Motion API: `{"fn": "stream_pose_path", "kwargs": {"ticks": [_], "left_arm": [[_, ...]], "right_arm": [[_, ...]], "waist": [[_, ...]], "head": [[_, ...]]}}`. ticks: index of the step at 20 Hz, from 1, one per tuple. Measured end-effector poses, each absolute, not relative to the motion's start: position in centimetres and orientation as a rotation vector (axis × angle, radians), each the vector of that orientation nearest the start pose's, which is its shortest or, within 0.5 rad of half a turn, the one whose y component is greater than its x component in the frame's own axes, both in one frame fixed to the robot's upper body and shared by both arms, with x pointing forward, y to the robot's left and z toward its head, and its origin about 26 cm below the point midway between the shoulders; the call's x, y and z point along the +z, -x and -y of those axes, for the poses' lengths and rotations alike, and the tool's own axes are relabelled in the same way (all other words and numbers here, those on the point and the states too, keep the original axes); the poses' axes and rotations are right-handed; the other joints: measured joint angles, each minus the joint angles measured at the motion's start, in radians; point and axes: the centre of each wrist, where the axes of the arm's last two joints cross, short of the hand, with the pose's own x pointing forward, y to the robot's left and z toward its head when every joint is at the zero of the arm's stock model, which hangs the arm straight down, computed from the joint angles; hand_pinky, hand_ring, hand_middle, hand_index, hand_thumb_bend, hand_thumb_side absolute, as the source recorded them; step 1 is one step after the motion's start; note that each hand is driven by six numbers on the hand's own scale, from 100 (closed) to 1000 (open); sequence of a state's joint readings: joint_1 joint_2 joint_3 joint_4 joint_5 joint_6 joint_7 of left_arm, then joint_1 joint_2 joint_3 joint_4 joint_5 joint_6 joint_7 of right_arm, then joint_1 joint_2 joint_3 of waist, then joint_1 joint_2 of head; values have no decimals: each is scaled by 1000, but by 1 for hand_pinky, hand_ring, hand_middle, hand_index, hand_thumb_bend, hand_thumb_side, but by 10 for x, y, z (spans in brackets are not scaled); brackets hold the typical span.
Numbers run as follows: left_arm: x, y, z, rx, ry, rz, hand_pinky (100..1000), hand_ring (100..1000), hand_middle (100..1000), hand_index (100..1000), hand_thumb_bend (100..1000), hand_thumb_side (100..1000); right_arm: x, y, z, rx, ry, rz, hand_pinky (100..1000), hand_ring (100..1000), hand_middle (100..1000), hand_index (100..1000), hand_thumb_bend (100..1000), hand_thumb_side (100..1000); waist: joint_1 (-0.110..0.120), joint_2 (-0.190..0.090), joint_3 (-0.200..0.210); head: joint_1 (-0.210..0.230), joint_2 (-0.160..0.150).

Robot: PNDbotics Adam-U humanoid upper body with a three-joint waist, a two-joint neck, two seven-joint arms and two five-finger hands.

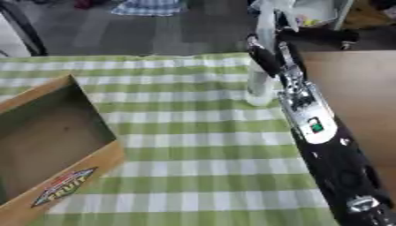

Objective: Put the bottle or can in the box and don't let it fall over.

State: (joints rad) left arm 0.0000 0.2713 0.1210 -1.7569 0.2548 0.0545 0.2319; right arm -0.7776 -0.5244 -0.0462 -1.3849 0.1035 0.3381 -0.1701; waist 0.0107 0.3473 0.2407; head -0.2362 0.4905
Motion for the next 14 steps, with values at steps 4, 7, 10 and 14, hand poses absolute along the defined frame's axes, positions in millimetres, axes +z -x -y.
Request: {"fn": "stream_pose_path", "kwargs": {"ticks": [4, 7, 10, 14], "left_arm": [[63, -272, -329, 234, -246, 1716, 1000, 596, 696, 704, 187, 760], [63, -272, -329, 234, -246, 1715, 1000, 596, 696, 704, 187, 761], [62, -272, -329, 234, -246, 1715, 1000, 595, 697, 704, 185, 762], [62, -272, -329, 234, -246, 1714, 1000, 595, 697, 704, 184, 763]], "right_arm": [[269, -417, 316, 184, 723, 1830, 983, 982, 968, 959, 100, 697], [271, -416, 317, 191, 762, 1814, 983, 981, 970, 958, 100, 692], [273, -417, 316, 195, 786, 1806, 981, 977, 970, 956, 100, 690], [274, -417, 317, 188, 797, 1799, 978, 974, 965, 954, 100, 691]], "waist": [[0, -4, -1], [-1, -9, -3], [-4, -11, -3], [-5, -14, -3]], "head": [[0, 0], [0, 0], [0, 0], [0, 0]]}}
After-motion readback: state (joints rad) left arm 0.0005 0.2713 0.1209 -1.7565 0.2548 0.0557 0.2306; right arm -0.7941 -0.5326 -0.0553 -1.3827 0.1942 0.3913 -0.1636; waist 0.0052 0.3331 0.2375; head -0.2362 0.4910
